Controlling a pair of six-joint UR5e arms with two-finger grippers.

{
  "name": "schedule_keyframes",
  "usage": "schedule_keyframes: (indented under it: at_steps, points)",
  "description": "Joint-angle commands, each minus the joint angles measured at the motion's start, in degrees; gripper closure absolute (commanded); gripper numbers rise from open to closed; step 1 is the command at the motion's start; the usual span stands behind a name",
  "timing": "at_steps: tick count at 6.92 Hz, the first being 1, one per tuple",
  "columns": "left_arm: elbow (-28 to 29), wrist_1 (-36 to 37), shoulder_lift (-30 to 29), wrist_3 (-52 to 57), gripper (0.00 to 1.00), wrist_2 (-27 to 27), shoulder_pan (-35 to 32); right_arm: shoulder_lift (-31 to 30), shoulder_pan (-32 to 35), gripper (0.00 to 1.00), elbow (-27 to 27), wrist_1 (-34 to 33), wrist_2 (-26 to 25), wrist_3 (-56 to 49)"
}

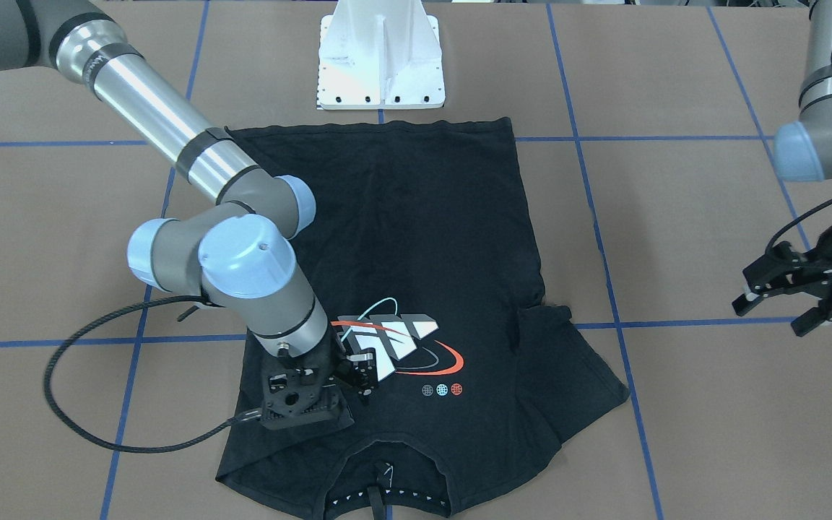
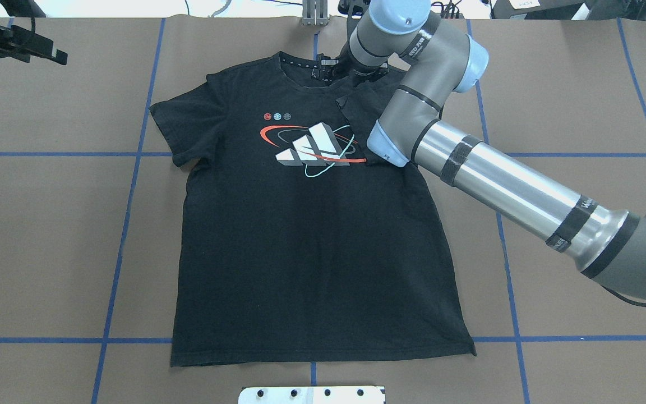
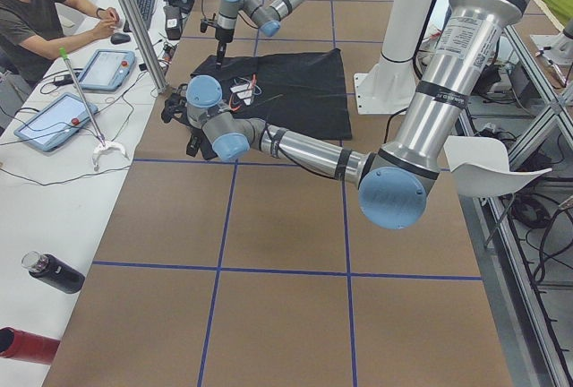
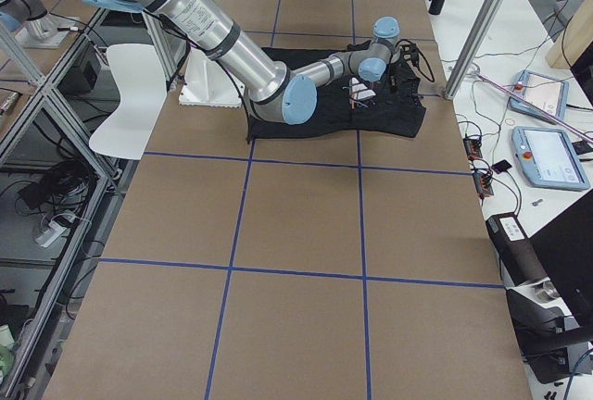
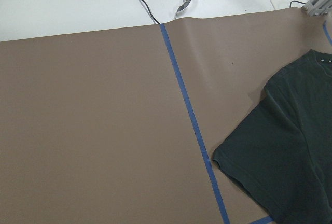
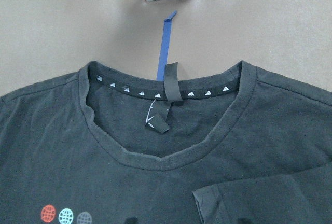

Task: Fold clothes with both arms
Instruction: 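Fold the grasped sleeve with the right gripper inward across the shirt chest, then release the sleeve and lift the right gripper while the left arm approaches the other sleeve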

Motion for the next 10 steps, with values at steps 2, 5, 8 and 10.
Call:
schedule_keyframes:
  at_steps: [2, 5, 8, 10]
  points:
    - [12.13, -13.65, -6.28, -14.13, 0.01, 15.41, 10.63, -9.04, 2.9, 0.01, 15.28, -0.43, 9.55, 7.19]
    - [20.8, -17.93, -9.55, -14.34, 0.11, 23.23, 14.68, -13.88, 4.21, 0.01, 24.24, -4.53, 12.2, 7.73]
    - [24.77, -18.9, -10.79, -14.34, 0.29, 25.18, 16.53, -18.63, 4.84, 0.01, 29.54, -5.53, 13.52, 7.73]
    - [25.3, -18.9, -10.79, -14.34, 0.37, 25.29, 17.07, -19.34, 4.84, 0.01, 30.17, -5.62, 13.52, 7.73]
